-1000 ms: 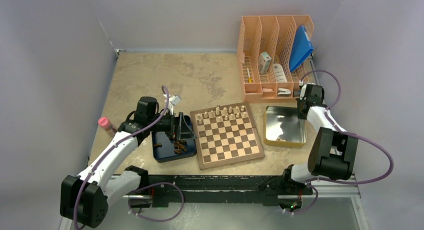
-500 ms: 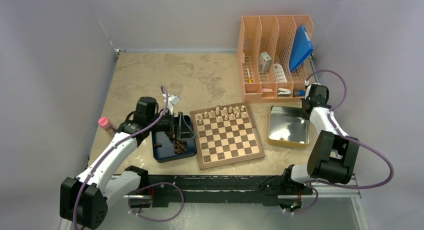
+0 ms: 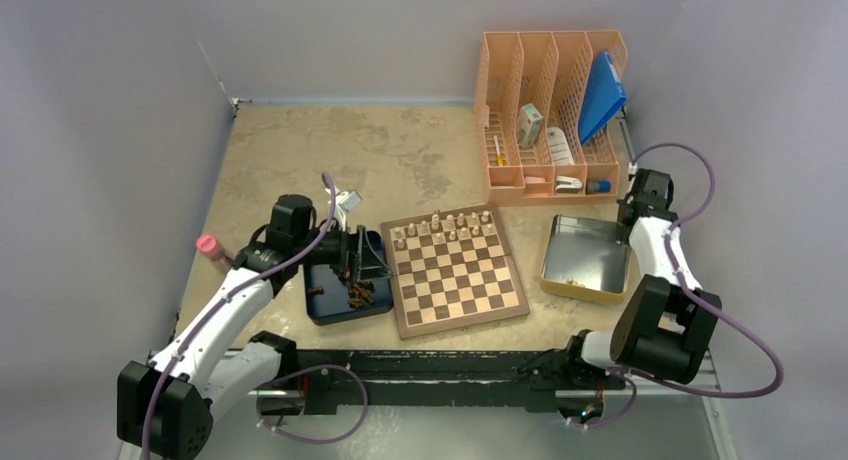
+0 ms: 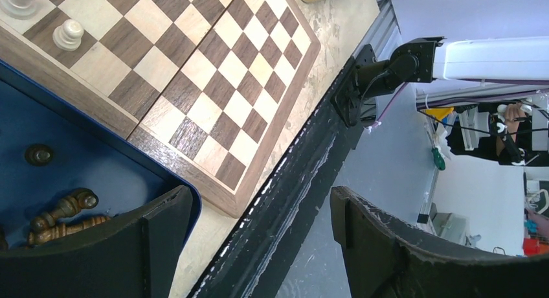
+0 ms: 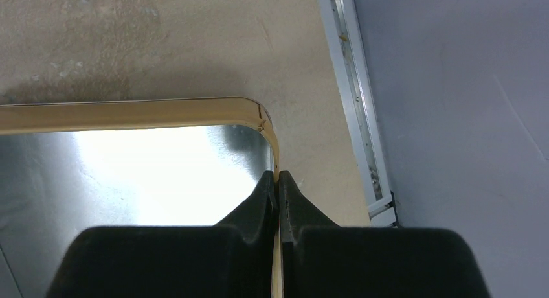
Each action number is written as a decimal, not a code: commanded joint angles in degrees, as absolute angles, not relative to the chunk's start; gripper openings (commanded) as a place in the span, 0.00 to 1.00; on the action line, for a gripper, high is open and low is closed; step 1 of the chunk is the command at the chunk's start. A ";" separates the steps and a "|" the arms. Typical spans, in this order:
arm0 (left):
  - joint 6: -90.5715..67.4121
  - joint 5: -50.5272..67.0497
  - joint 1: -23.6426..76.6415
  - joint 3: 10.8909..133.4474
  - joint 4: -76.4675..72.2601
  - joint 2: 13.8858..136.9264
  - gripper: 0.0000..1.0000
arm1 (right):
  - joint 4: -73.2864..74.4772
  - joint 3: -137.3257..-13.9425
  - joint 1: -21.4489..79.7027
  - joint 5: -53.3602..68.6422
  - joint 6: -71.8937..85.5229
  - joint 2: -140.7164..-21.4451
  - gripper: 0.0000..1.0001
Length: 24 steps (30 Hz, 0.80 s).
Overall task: Set up the chess pieces on the board
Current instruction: Adjust the storage box at the center of the board.
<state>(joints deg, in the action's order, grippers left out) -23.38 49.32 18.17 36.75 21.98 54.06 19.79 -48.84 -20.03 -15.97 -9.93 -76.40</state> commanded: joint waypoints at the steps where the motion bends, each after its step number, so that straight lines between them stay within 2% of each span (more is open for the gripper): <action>1: -22.68 50.47 19.05 37.88 20.63 53.00 0.78 | 23.93 -54.27 -21.21 -16.20 -6.52 -76.12 0.00; 5: -22.68 49.67 20.25 38.31 21.51 53.00 0.77 | 28.83 -59.08 -22.48 -13.66 -3.11 -78.38 0.00; 16: -22.91 49.45 21.00 38.12 21.04 52.63 0.77 | 32.78 -62.52 -24.17 -12.86 -2.58 -75.37 0.00; 24: -22.68 48.98 21.41 38.41 21.76 51.37 0.77 | 37.33 -69.86 -24.22 -13.77 -2.11 -75.15 0.00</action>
<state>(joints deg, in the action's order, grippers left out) -23.35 49.12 20.82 36.75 22.17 53.04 35.16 -64.40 -24.08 -14.00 -3.36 -77.19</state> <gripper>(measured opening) 0.771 0.011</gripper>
